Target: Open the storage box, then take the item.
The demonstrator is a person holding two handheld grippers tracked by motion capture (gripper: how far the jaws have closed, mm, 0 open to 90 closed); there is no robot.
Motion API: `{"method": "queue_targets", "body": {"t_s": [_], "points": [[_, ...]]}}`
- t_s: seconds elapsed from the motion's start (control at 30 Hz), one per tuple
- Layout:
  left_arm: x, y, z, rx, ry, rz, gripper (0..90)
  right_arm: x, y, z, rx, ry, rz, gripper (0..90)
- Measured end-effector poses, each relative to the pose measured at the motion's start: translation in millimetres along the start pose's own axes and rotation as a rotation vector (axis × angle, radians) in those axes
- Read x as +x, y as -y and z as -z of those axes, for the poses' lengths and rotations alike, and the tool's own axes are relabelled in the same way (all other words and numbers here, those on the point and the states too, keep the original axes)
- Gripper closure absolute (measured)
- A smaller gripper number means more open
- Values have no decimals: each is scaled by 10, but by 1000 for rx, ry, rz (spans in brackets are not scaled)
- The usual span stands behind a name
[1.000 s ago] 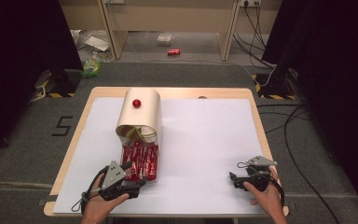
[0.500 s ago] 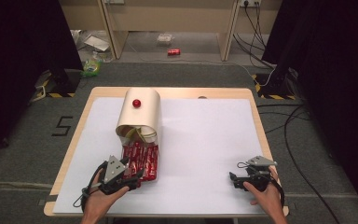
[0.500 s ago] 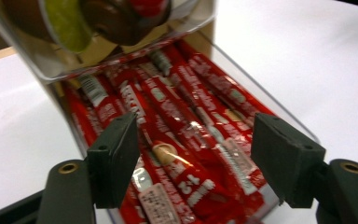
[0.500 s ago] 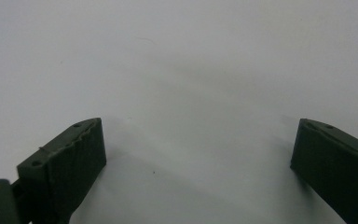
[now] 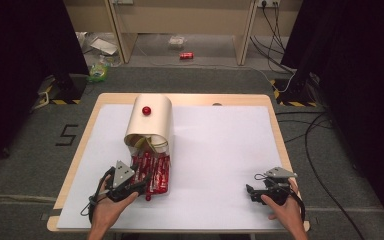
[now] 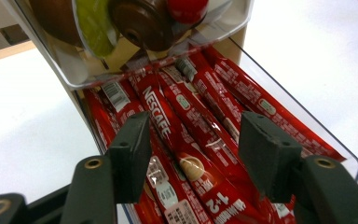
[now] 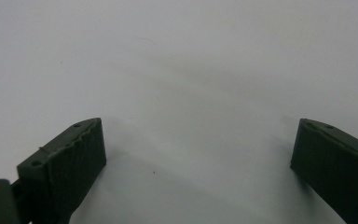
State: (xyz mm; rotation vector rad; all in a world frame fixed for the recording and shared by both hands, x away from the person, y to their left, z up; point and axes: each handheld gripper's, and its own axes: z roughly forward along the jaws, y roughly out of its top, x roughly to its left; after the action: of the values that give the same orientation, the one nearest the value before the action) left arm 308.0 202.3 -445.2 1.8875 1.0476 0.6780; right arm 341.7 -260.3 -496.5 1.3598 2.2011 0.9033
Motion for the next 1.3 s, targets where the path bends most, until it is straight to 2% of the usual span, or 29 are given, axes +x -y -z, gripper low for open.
{"method": "queue_targets", "body": {"t_s": [0.47,0.57,0.83,0.97,1.13,1.3], "points": [[-30,-1,-82,24,-1,6,456,0,0,0,0,0,0,35],[-25,6,-89,30,4,19,491,-1,0,1,1,-1,0,35],[10,4,-71,20,-21,37,584,-1,0,0,0,0,0,35],[2,6,-85,34,-36,37,614,-1,0,1,1,-1,0,35],[-8,19,-153,62,-31,41,635,-1,0,1,1,-1,0,35],[-9,-7,-181,72,-51,37,654,-1,0,0,1,-1,0,35]]}}
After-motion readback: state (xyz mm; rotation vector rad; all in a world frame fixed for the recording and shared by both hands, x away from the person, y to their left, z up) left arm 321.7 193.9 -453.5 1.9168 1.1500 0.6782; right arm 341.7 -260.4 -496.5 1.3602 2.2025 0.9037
